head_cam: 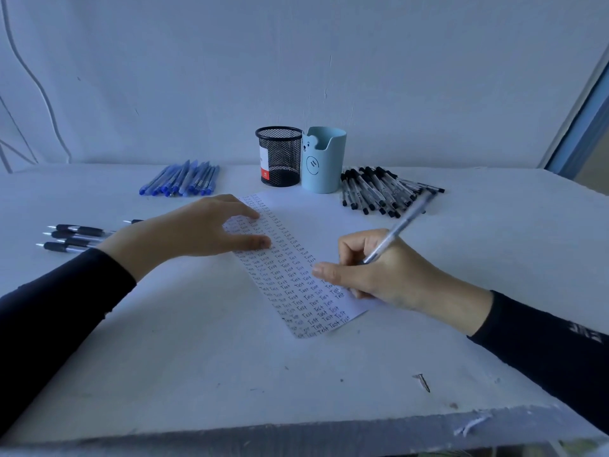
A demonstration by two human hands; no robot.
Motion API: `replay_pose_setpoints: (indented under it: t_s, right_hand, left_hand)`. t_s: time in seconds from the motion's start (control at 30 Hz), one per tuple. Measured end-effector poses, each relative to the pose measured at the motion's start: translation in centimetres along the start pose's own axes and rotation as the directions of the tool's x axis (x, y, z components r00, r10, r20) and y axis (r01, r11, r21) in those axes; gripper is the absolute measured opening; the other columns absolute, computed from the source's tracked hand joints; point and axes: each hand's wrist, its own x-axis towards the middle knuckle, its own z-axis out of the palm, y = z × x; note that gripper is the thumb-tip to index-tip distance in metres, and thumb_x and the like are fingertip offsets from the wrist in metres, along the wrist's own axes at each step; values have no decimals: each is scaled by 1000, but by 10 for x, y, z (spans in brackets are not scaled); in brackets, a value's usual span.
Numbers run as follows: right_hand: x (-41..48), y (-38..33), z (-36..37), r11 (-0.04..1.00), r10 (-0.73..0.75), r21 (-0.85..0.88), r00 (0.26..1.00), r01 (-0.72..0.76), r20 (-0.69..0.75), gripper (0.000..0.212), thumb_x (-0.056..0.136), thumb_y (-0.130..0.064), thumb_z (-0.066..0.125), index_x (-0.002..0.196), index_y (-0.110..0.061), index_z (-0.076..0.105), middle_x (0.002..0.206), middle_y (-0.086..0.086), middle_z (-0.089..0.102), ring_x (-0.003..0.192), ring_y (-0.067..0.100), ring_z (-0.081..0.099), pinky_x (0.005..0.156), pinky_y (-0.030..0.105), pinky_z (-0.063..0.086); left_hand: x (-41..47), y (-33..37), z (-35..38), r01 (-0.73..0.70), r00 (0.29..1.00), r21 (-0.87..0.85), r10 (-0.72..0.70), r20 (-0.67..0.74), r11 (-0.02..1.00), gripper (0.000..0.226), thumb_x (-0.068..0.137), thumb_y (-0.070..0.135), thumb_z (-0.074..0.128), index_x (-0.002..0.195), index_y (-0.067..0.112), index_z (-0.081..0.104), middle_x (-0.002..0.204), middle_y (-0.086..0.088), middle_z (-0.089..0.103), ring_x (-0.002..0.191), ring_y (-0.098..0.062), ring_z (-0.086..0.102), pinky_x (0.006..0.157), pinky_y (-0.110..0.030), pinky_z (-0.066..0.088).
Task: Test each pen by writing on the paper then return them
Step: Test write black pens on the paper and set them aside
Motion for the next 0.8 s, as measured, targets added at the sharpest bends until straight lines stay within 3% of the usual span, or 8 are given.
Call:
replay_pose_setpoints:
  t_s: [0.13,0.23,0.4,0.7,0.8]
  right_hand:
    - [-1,4,3,999,-10,-39,997,7,-71,49,87,-11,69,49,-17,41,43,1,44,38,8,42,44,15,37]
    - [-1,3,4,1000,-6,-9,999,6,-49,48,86,-2,68,50,-13,39,38,-6,41,36,3,41,45,11,40]
    - [-1,3,5,1000,7,-10,1000,-7,-21,51,86,-7,69,45,-20,40,39,-4,40,36,8,40,42,17,38]
    - [-3,-1,4,999,33,-22,999,-33,-12,55,86,-4,68,41,-22,40,38,-6,41,37,6,43,53,30,48]
    - [-3,-1,3,1000,21,-4,1000,-21,-20,56,85,0,68,41,-22,40,37,-5,42,36,5,43,46,23,44]
  left_hand:
    - [0,1,0,-3,1000,21,3,-7,1000,92,59,92,45,132,37,53,137,13,49,121,-10,47,103,-31,36]
    - [1,0,0,-1,1000,25,2,-6,1000,99,51,95,41,131,39,54,136,14,49,120,-9,47,102,-30,36]
    - [1,2,0,-9,1000,28,9,-6,1000,100,52,94,41,133,37,54,137,11,49,122,-11,47,101,-30,36]
    - [0,2,0,-7,1000,15,7,3,1000,97,55,93,42,133,37,53,138,10,49,118,-10,46,98,-27,35]
    - [1,1,0,-10,1000,18,10,4,1000,99,53,94,42,133,37,53,138,11,49,118,-9,46,99,-28,35]
